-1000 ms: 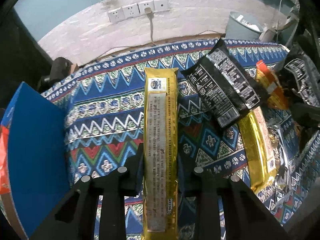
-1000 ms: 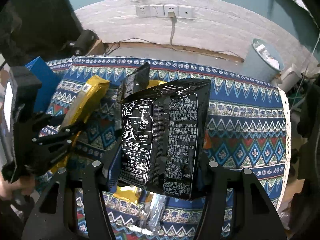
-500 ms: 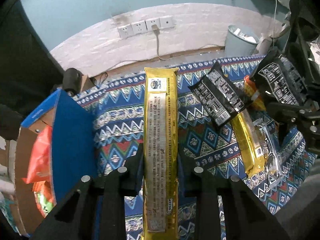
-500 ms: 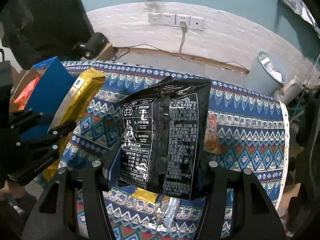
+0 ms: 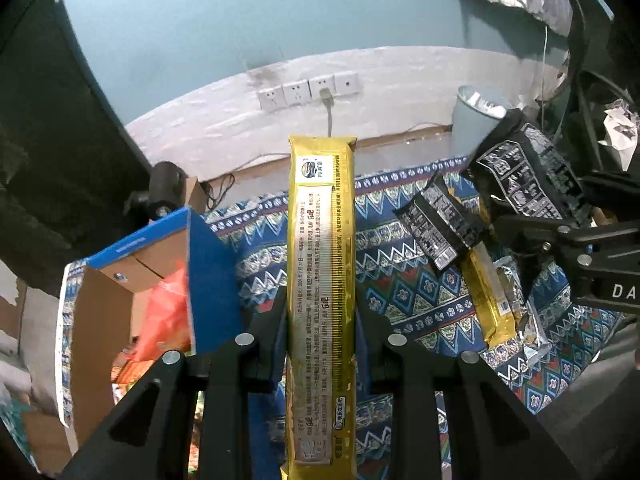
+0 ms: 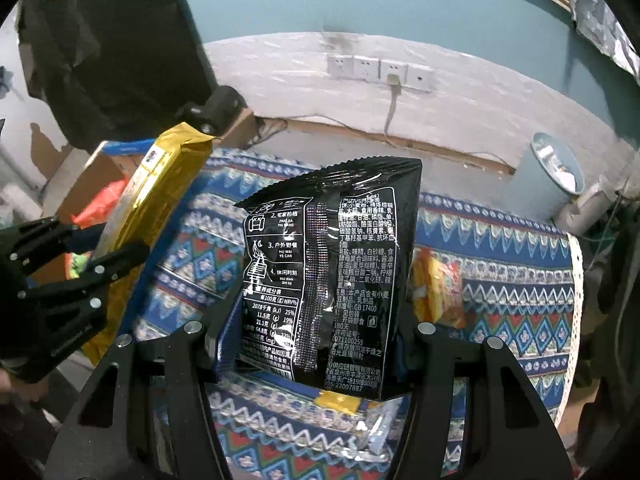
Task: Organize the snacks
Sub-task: 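Lift the yellow bar with left tool while right tool carries the black bag toward the box, then open both tools to drop the yellow bar and black bag into the box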
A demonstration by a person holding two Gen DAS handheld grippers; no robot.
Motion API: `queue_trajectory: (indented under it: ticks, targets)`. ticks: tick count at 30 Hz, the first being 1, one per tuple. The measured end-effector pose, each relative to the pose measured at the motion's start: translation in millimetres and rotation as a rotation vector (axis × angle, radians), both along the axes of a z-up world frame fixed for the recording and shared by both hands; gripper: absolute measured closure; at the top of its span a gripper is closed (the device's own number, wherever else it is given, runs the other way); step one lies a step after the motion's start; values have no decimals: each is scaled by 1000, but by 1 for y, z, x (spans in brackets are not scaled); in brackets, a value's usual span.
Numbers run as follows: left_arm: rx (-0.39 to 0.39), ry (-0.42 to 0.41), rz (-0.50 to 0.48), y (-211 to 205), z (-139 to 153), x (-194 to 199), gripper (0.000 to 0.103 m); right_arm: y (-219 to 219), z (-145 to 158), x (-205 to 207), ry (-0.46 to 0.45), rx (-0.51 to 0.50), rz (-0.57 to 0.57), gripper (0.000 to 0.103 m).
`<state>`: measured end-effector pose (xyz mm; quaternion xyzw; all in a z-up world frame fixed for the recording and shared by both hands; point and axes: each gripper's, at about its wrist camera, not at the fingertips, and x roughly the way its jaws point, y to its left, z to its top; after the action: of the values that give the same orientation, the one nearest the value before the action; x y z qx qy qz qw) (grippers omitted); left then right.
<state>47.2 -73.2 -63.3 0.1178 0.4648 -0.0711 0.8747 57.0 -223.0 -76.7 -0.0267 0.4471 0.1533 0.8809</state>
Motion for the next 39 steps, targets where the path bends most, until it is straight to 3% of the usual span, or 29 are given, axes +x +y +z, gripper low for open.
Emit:
queue_trajectory:
  ticks: [17, 39]
  targets:
    - [-12, -101, 35, 59, 42, -17, 74, 71, 43, -6, -75, 31, 129, 45]
    - [-43, -50, 255, 182, 21, -13, 74, 195, 36, 13, -40, 37, 308, 45]
